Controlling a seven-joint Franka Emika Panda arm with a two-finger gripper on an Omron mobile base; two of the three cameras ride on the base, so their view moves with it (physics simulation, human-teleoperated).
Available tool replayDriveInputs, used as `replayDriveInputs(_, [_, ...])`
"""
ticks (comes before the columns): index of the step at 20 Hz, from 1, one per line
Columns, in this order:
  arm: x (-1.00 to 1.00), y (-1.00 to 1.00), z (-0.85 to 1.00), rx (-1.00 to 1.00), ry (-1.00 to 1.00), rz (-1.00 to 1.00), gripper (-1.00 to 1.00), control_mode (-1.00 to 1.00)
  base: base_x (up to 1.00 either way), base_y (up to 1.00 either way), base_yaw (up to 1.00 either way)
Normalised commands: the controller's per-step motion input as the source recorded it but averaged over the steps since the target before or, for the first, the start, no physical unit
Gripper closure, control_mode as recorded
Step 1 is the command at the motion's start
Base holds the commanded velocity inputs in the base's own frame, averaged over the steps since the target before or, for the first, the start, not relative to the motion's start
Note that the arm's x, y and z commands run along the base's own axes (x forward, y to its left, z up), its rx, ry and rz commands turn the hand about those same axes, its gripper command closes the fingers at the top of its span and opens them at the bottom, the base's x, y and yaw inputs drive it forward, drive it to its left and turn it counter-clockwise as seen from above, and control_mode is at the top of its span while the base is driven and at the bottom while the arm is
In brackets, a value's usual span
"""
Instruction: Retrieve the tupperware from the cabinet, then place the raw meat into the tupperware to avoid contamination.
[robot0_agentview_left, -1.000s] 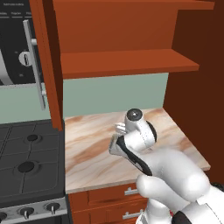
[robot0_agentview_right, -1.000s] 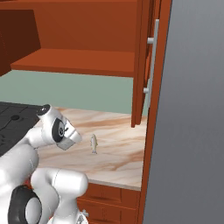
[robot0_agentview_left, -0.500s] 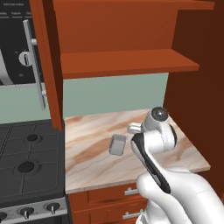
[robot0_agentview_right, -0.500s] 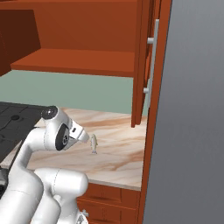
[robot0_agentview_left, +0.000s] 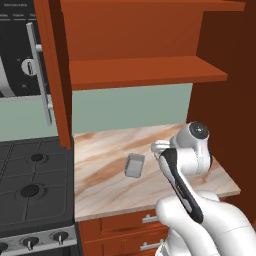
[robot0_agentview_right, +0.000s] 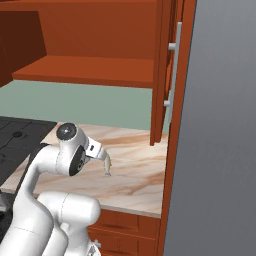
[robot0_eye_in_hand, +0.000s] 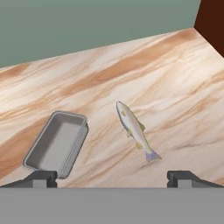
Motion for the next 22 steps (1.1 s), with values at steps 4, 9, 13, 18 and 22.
replayDriveInputs(4, [0.0,0.04,0.0,0.0,0.0,0.0,-1.0,-1.0,0.0,0.0,0.0])
replayDriveInputs(9, [0.23,0.0,0.0,0.0,0.07,0.0,-1.0,-1.0,0.0,0.0,0.0])
replayDriveInputs(13, [0.34,-0.1,0.0,0.0,0.17,0.0,-1.0,-1.0,0.0,0.0,0.0])
replayDriveInputs(18, [0.36,-0.11,0.0,0.0,0.13,0.02,-1.0,-1.0,0.0,0.0,0.0])
replayDriveInputs(22, [0.27,-0.07,-0.03,0.0,0.12,0.03,-1.0,-1.0,0.0,0.0,0.0])
